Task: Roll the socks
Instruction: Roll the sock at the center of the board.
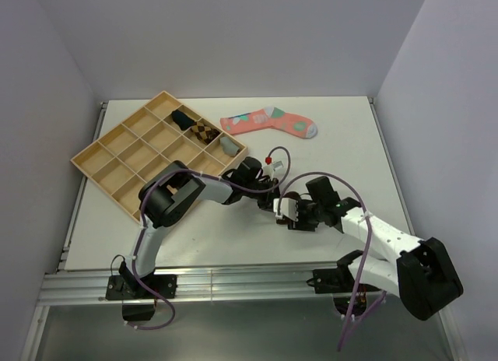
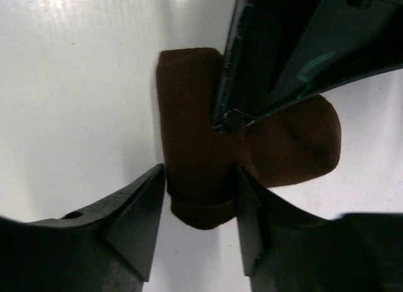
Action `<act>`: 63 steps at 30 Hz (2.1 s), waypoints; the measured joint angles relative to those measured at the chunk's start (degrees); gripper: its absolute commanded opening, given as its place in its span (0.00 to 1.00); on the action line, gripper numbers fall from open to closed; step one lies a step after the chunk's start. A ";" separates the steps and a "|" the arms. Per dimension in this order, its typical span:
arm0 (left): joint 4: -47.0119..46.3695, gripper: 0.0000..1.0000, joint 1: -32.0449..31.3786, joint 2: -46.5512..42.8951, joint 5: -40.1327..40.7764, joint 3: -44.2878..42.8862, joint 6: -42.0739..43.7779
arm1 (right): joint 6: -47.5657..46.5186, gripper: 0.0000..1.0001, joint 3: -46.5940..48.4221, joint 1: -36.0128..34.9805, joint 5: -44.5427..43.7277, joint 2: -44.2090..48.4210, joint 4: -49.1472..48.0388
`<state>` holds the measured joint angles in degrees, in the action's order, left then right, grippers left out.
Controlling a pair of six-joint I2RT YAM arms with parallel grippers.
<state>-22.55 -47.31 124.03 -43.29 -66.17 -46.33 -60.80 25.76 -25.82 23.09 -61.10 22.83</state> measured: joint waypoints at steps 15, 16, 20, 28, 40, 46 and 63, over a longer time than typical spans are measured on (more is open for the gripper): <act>-9.09 0.21 0.46 -4.46 4.76 10.73 -11.43 | 5.22 0.10 15.32 0.26 4.26 -17.70 11.78; -10.12 0.22 0.22 -5.49 6.51 12.33 -11.96 | 5.16 0.10 17.05 0.81 5.84 -19.67 13.66; -14.53 0.24 -1.11 -9.11 14.49 18.23 -14.08 | 4.00 0.09 22.80 3.02 10.34 -26.12 19.89; -25.75 0.29 -3.10 -14.25 27.82 29.46 -15.21 | 2.62 0.09 33.22 7.34 15.98 -38.99 31.85; -31.63 0.34 -7.56 -23.52 39.93 38.40 -1.88 | 5.20 0.11 46.38 9.51 17.68 -54.18 45.86; -31.43 0.43 -7.98 -24.61 36.17 33.70 6.78 | 6.43 0.14 48.54 10.05 18.40 -57.44 49.16; -25.88 0.47 -7.87 -14.56 22.10 22.71 17.31 | 8.96 0.13 50.34 10.34 17.97 -59.84 51.80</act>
<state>-48.42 -55.18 109.47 -21.19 -43.46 -29.02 -51.83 76.09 -15.49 41.06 -120.95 74.63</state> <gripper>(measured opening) 0.466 0.259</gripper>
